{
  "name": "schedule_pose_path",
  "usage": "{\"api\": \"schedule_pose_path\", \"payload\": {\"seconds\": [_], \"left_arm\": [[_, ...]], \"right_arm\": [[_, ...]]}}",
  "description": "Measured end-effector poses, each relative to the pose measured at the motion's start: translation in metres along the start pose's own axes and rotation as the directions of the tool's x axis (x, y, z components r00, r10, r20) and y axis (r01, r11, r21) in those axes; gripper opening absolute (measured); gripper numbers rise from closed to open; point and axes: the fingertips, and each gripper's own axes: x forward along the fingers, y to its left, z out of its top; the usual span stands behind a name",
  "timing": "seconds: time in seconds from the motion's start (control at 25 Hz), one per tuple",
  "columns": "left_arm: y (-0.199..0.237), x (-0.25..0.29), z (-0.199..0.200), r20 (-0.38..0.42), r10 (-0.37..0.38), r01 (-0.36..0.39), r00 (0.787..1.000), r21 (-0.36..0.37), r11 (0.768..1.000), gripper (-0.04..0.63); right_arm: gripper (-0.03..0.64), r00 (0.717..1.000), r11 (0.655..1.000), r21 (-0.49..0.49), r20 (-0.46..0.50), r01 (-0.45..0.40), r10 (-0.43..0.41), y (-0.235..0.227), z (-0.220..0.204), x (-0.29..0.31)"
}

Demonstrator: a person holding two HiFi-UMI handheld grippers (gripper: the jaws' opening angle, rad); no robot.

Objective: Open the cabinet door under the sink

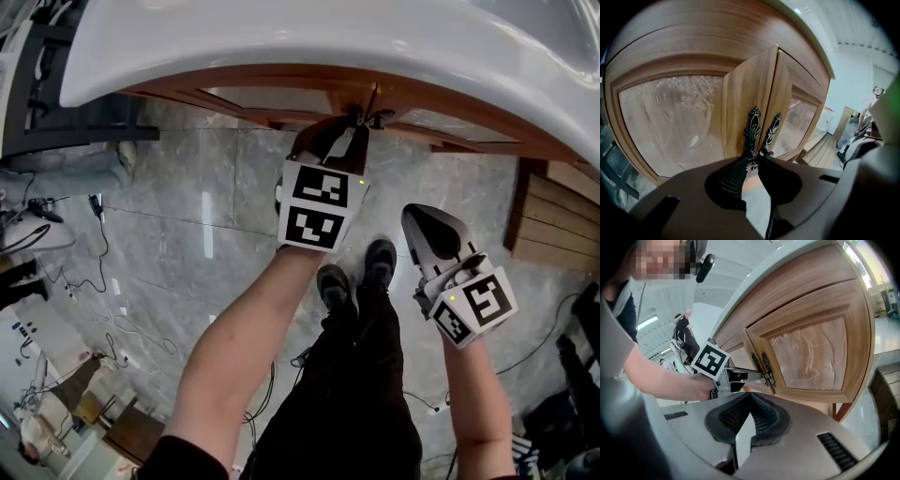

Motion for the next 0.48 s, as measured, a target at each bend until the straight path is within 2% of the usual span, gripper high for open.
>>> {"api": "schedule_pose_path", "payload": {"seconds": [0.16, 0.28, 0.48], "left_arm": [[-0.006, -0.012, -0.007, 0.017, -0.060, 0.060, 0.998, 0.005, 0.998, 0.087], [-0.009, -0.018, -0.012, 0.032, -0.109, 0.108, 0.994, 0.039, 0.993, 0.086], [-0.016, -0.029, -0.027, 0.023, -0.152, 0.149, 0.988, 0.085, 0.985, 0.086]], "right_arm": [[0.014, 1.000, 1.000, 0.000, -0.006, 0.010, -0.010, -0.002, -0.001, -0.005], [0.015, 1.000, 1.000, -0.004, 0.028, 0.011, -0.011, -0.004, 0.012, -0.005], [0.024, 0.996, 0.994, -0.112, 0.086, -0.011, 0.021, 0.003, 0.046, 0.010]]}}
